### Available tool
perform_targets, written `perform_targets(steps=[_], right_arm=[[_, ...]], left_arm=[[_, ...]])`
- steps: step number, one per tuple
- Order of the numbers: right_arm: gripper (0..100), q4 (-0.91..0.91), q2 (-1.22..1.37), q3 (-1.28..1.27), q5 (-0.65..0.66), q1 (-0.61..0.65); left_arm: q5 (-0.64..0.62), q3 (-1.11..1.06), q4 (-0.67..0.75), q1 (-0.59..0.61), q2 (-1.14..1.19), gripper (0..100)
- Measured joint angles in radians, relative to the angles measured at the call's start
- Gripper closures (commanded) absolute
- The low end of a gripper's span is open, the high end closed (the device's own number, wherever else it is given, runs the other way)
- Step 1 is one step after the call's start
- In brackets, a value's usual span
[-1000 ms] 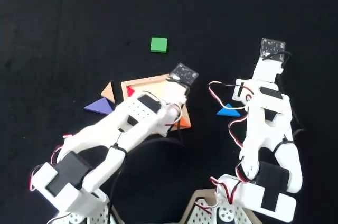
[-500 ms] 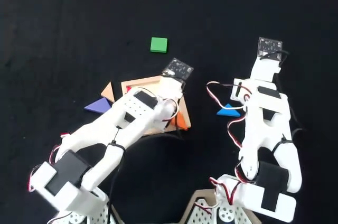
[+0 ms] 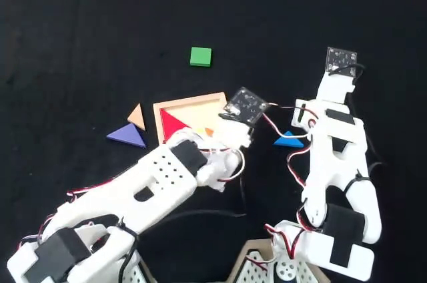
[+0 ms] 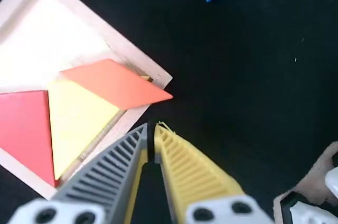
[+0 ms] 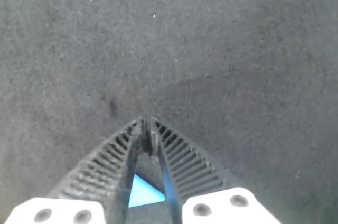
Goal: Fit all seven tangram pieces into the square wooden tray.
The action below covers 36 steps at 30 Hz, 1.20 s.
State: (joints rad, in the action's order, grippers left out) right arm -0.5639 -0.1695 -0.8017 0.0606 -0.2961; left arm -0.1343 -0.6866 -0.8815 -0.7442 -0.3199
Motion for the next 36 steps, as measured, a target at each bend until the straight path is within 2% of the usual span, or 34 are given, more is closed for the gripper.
perform_targets(steps=[4,10,15,23,29,36], right_arm=[[98.6,0.0,0.0,0.0,0.0,0.0],[98.6,0.0,0.0,0.0,0.0,0.0],[98.6,0.0,0.0,0.0,0.0,0.0],[98.6,0.0,0.0,0.0,0.0,0.0],[98.6,0.0,0.0,0.0,0.0,0.0],[98.6,0.0,0.0,0.0,0.0,0.0]], left_arm=[[-0.009,0.0,0.025,0.034,0.064,97],[-0.011,0.031,0.029,0.018,0.209,97],[-0.012,0.043,0.043,-0.025,0.227,97],[-0.012,0.055,0.121,0.017,0.282,97],[-0.014,0.132,0.107,0.025,0.4,97],[-0.014,0.176,0.107,0.025,0.419,97]])
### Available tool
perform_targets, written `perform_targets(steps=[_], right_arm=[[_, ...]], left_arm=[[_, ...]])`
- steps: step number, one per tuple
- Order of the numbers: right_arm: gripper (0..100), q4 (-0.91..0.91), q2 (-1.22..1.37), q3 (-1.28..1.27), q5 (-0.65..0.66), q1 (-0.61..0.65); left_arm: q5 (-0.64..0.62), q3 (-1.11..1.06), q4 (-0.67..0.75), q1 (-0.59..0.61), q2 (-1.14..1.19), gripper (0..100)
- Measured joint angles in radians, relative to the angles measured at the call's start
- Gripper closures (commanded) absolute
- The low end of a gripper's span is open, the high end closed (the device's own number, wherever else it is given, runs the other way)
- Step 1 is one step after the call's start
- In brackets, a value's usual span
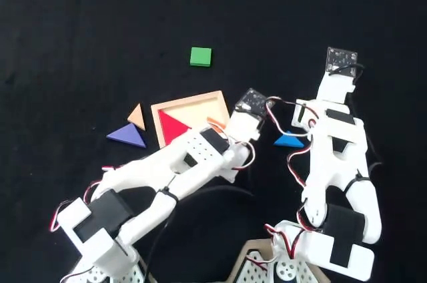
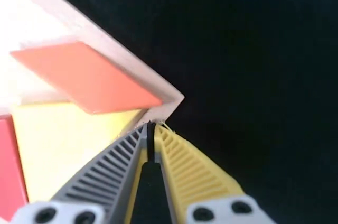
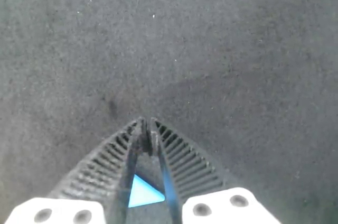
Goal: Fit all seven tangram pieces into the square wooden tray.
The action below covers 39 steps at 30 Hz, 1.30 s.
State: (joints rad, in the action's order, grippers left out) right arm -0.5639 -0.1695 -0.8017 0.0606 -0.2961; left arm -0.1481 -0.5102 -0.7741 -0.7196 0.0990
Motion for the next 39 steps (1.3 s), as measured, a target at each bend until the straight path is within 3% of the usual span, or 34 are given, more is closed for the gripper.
perform_targets(steps=[10,15,25,39], right_arm=[[98.6,0.0,0.0,0.0,0.0,0.0],[98.6,0.0,0.0,0.0,0.0,0.0],[98.6,0.0,0.0,0.0,0.0,0.0],[98.6,0.0,0.0,0.0,0.0,0.0]], left_arm=[[-0.002,0.003,0.0,0.009,-0.094,97],[0.002,0.003,0.023,0.095,-0.213,97],[0.002,0.003,0.104,0.072,-0.044,97],[0.002,0.003,0.147,0.089,-0.025,97]])
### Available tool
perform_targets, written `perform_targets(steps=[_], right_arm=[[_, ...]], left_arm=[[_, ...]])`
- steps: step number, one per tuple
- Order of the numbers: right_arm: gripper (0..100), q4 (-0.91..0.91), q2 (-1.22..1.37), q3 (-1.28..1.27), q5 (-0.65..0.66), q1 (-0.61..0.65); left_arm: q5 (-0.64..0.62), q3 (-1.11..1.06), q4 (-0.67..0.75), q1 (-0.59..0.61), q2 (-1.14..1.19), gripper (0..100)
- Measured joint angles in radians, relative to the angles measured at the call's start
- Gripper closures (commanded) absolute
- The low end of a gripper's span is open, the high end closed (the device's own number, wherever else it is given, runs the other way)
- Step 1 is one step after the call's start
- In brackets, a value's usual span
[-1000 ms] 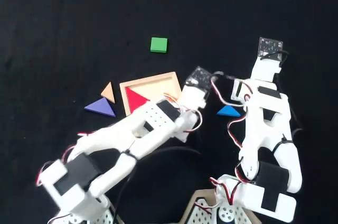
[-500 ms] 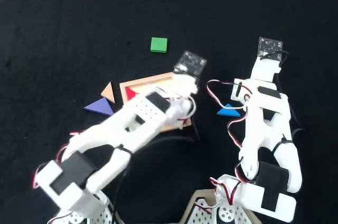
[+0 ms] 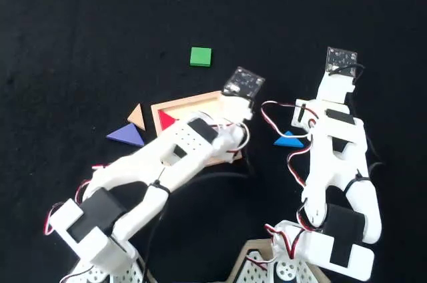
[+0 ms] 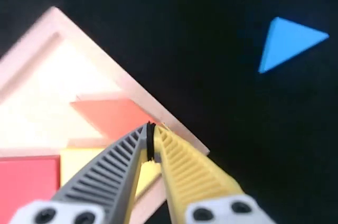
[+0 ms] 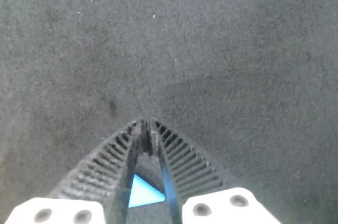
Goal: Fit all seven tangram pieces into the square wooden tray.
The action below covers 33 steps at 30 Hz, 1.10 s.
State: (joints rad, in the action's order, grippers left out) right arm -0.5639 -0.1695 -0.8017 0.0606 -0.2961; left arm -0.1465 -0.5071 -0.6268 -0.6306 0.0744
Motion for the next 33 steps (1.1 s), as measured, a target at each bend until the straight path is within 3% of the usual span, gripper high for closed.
perform_targets(steps=[11,22,27,33], right_arm=[[98.6,0.0,0.0,0.0,0.0,0.0],[98.6,0.0,0.0,0.0,0.0,0.0],[98.6,0.0,0.0,0.0,0.0,0.0],[98.6,0.0,0.0,0.0,0.0,0.0]], left_arm=[[0.0,0.097,-0.014,0.014,0.147,97],[0.0,0.1,-0.015,0.014,0.152,97],[0.0,0.063,-0.048,0.014,0.018,97],[0.0,-0.132,-0.061,0.008,-0.244,97]])
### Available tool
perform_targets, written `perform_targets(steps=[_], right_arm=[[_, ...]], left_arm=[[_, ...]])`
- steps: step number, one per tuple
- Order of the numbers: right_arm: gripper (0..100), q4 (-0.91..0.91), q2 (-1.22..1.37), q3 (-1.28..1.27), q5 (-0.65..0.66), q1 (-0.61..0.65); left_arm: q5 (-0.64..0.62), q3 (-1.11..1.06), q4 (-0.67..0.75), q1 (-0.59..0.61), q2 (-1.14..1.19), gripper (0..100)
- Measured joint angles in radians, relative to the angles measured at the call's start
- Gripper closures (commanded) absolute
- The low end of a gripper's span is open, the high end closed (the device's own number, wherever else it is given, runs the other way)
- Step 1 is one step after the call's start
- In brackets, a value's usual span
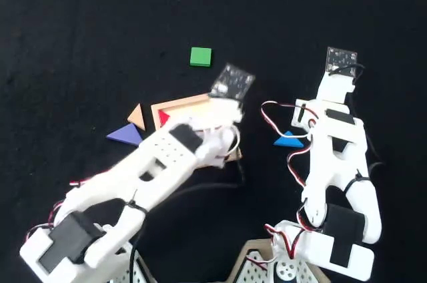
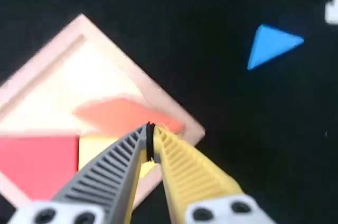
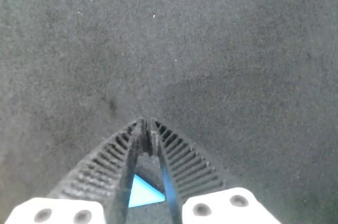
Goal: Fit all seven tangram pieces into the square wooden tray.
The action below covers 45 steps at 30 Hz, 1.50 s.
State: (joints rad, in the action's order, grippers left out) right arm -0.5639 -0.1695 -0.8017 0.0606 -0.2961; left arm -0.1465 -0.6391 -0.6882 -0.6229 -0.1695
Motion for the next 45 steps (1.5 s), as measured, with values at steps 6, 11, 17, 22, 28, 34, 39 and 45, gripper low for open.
perform_targets(steps=[6,11,17,22,28,34,39,45], right_arm=[[98.6,0.0,0.0,0.0,0.0,0.0],[98.6,0.0,0.0,0.0,0.0,0.0],[98.6,0.0,0.0,0.0,0.0,0.0],[98.6,0.0,0.0,0.0,0.0,0.0],[98.6,0.0,0.0,0.0,0.0,0.0],[98.6,0.0,0.0,0.0,0.0,0.0],[98.6,0.0,0.0,0.0,0.0,0.0],[98.6,0.0,0.0,0.0,0.0,0.0]], left_arm=[[0.0,-0.077,0.071,0.023,0.051,97],[0.0,0.029,0.064,0.078,0.227,97],[0.002,0.201,-0.064,0.089,0.353,97],[0.002,0.158,-0.034,0.089,0.311,97],[0.002,0.031,0.086,0.089,0.186,97],[0.002,0.006,0.206,0.098,0.173,97],[0.002,0.012,0.359,0.149,0.229,97],[0.002,0.183,0.275,0.158,0.417,97]])
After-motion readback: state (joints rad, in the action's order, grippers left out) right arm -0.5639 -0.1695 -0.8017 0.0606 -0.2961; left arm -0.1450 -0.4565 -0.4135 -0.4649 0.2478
